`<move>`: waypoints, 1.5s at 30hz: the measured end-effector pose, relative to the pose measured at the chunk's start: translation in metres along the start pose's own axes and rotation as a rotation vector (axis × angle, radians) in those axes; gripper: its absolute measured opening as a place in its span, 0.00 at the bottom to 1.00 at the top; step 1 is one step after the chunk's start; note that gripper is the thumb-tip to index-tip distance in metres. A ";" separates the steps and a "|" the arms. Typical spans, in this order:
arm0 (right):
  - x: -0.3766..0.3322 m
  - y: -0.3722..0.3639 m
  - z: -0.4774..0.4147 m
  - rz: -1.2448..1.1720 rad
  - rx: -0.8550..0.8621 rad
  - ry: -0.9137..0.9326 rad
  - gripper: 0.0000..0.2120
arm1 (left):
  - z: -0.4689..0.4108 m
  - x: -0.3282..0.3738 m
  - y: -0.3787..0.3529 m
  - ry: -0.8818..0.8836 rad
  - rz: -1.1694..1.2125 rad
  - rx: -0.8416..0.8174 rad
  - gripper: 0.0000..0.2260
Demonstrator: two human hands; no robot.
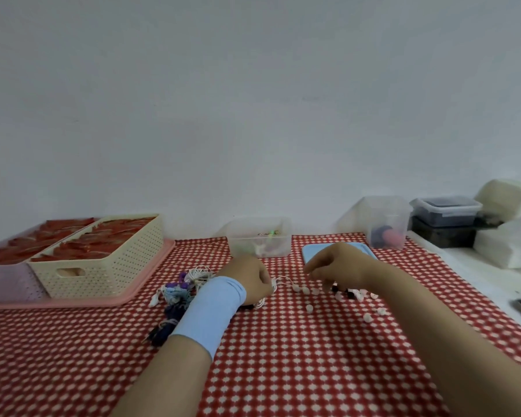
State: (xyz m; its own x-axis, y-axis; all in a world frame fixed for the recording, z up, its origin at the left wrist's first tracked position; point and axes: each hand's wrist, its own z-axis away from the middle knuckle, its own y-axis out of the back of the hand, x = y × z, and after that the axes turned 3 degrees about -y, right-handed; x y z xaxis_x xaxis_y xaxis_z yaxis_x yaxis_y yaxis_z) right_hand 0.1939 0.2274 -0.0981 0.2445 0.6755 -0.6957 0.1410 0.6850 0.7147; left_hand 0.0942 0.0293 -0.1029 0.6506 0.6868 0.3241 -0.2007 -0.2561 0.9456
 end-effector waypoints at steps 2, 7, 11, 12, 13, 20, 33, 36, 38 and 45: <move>0.003 0.001 0.000 -0.006 0.038 0.013 0.05 | -0.003 0.008 -0.001 -0.033 -0.006 0.079 0.05; 0.010 -0.007 0.007 0.045 -0.030 0.074 0.06 | -0.012 0.027 -0.019 -0.208 -0.010 0.133 0.11; 0.010 -0.016 0.011 0.194 -0.148 0.068 0.09 | -0.019 0.029 -0.037 -0.230 -0.099 0.013 0.11; 0.010 -0.017 0.010 0.227 -0.149 0.068 0.09 | -0.020 0.029 -0.041 -0.229 -0.091 0.002 0.11; 0.010 -0.018 0.010 0.239 -0.137 0.077 0.09 | -0.020 0.030 -0.042 -0.224 -0.077 0.008 0.10; 0.014 -0.015 0.012 -0.050 -0.001 0.145 0.01 | -0.014 0.022 -0.048 -0.161 0.275 0.161 0.06; 0.021 -0.012 0.015 -0.700 -0.022 -0.001 0.08 | 0.000 0.022 -0.049 -0.106 0.786 0.291 0.07; 0.020 -0.012 0.016 -0.738 -0.019 0.001 0.08 | 0.001 0.024 -0.048 -0.090 0.943 0.286 0.06; 0.020 -0.012 0.015 -0.741 -0.014 0.014 0.09 | 0.001 0.025 -0.047 -0.094 0.957 0.309 0.06; 0.016 -0.017 0.015 -0.721 0.039 0.079 0.08 | 0.003 0.026 -0.045 -0.131 0.890 0.407 0.08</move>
State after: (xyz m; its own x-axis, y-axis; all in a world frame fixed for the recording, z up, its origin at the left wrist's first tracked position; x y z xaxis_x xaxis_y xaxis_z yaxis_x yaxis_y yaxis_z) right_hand 0.2098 0.2225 -0.1201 0.0085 0.0786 -0.9969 0.2756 0.9581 0.0779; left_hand 0.1229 0.0567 -0.1369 0.4656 0.0559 0.8832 -0.4044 -0.8743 0.2685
